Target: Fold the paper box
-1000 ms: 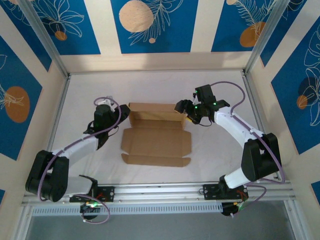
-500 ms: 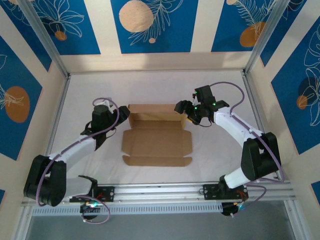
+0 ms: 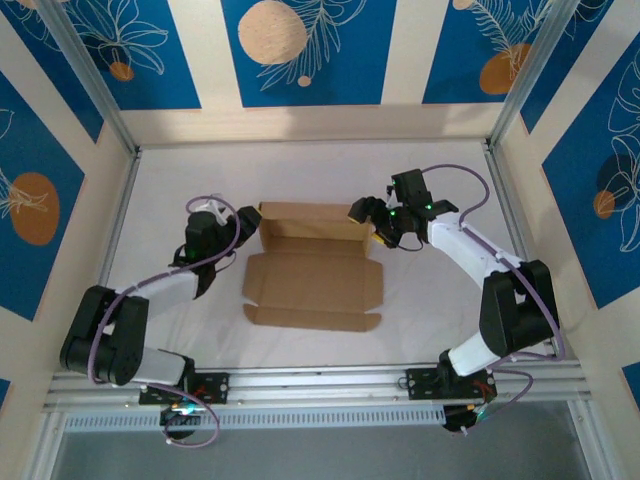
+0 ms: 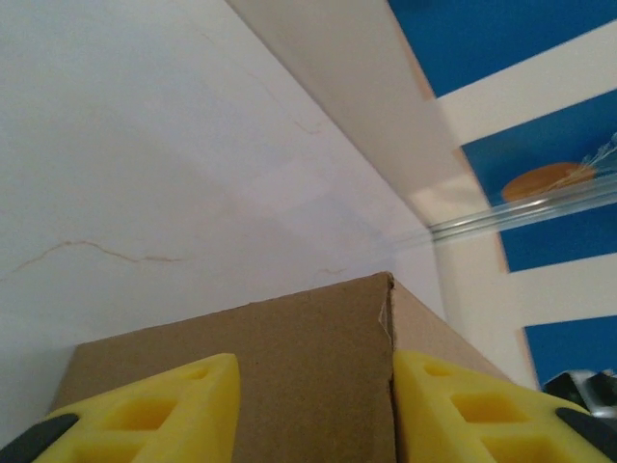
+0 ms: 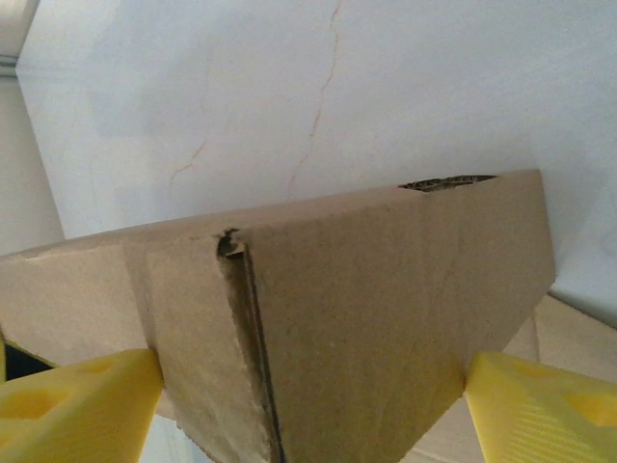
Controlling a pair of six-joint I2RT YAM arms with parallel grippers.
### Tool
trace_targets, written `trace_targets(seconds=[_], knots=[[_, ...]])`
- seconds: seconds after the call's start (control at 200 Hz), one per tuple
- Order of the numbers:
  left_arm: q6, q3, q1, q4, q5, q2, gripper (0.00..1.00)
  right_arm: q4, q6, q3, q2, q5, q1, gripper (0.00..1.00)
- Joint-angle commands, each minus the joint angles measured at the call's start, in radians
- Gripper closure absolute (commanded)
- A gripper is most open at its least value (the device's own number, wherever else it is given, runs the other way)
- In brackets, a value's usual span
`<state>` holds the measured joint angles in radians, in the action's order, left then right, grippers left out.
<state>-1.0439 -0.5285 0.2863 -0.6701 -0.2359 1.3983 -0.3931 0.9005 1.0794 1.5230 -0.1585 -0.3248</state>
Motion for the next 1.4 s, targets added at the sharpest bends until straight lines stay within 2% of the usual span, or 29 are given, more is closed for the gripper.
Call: trace_targets(seconds=[0.0,0.31,0.375,0.46,0.55,0.64,0.8,0.885,1.01,1.201,1.321,1.396], knots=[[-0.092,0.057,0.03,-0.14,-0.085,0.031,0.57,0.063,0.078,-0.02,0.034,-0.107,-0.018,0.18],[-0.285,0.156,0.108,-0.406,0.043,0.137,0.6,0.31,0.31,-0.129,0.019,-0.153,-0.032,0.21],[-0.289,0.15,0.119,-0.415,0.049,0.137,0.61,0.359,0.344,-0.148,0.019,-0.16,-0.038,0.21],[-0.264,0.142,0.122,-0.367,0.059,0.103,0.6,0.326,0.325,-0.143,0.014,-0.142,-0.041,0.22],[-0.215,0.135,0.122,-0.268,0.073,0.041,0.6,0.238,0.262,-0.133,-0.009,-0.093,-0.03,0.24],[-0.136,0.11,0.12,-0.093,0.083,-0.025,0.6,0.099,0.142,-0.082,-0.02,-0.03,-0.02,0.23],[-0.007,0.068,0.12,0.184,0.143,-0.11,0.61,-0.074,-0.078,0.007,-0.026,0.075,0.001,0.15],[0.032,0.057,0.12,0.258,0.168,-0.126,0.63,-0.105,-0.187,0.028,-0.05,0.108,0.012,0.12],[0.059,0.042,0.12,0.33,0.194,-0.147,0.64,-0.139,-0.349,0.057,-0.104,0.15,0.015,0.12],[0.065,0.031,0.12,0.358,0.215,-0.18,0.64,0.044,-0.507,-0.113,-0.316,0.255,0.009,0.13],[0.063,0.014,0.12,0.364,0.213,-0.176,0.64,0.269,-0.626,-0.323,-0.493,0.305,-0.038,0.2],[0.053,0.005,0.122,0.364,0.211,-0.173,0.64,0.427,-0.732,-0.457,-0.551,0.318,-0.084,0.23]])
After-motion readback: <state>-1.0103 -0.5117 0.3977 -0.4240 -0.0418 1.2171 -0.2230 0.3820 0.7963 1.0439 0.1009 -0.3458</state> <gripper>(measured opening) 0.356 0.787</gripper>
